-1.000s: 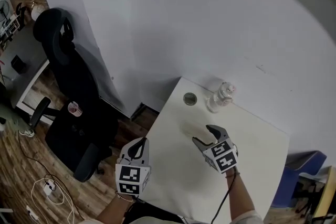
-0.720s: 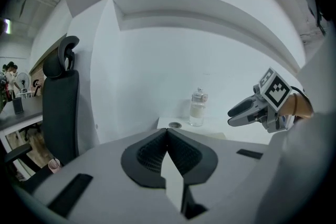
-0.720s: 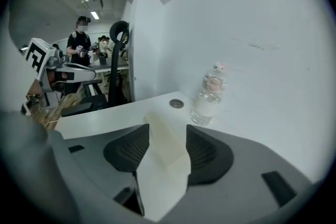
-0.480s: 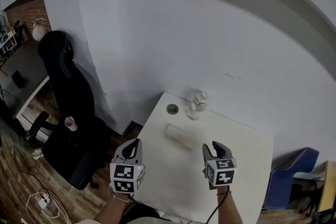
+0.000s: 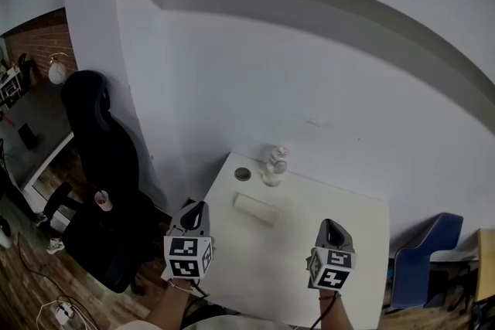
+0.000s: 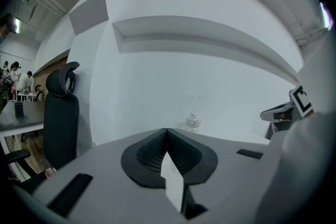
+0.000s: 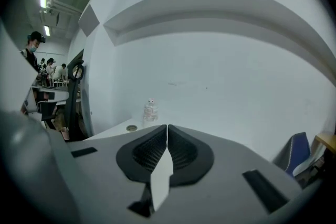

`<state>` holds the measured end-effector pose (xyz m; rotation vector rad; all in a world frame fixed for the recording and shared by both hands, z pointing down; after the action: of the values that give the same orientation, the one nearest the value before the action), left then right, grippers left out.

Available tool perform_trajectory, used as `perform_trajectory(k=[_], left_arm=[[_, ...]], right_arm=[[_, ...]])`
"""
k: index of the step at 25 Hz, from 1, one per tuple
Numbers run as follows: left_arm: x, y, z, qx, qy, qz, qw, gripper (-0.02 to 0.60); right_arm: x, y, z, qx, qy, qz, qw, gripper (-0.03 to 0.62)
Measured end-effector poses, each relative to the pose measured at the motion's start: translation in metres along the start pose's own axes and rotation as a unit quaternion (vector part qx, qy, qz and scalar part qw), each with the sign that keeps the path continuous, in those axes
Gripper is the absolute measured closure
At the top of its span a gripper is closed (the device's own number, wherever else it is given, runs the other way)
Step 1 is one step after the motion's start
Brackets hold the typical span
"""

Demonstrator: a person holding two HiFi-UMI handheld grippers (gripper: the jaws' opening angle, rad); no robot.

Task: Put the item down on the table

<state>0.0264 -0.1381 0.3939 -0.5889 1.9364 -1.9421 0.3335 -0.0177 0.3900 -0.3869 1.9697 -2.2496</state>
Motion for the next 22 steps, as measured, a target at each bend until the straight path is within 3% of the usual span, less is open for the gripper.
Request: perform_trajectory(k=[12, 22], left_arm=[[-0.012, 0.003, 0.006, 0.0, -0.028, -0.002, 0.9996, 0.565], [-0.014, 0.001, 0.012, 0.005, -0.034, -0.001, 0.9994, 0.565]], right_arm=[[-0.006, -0.007, -0.023, -0.002, -0.04, 0.027, 0.999, 0.557], [0.0, 0.003, -0.02, -0.018, -0.023, 0.038, 0.999, 0.562]])
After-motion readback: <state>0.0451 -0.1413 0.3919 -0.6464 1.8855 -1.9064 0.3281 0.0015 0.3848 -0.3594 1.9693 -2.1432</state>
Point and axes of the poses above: the fingertips, and each gripper's own axes: z forward along the fingers, x to its left, y out of its top, the point moved 3 cm from there along -z, backward along the fingers, and after that the axes turned 13 degrees about -x, right-handed, at the moved point
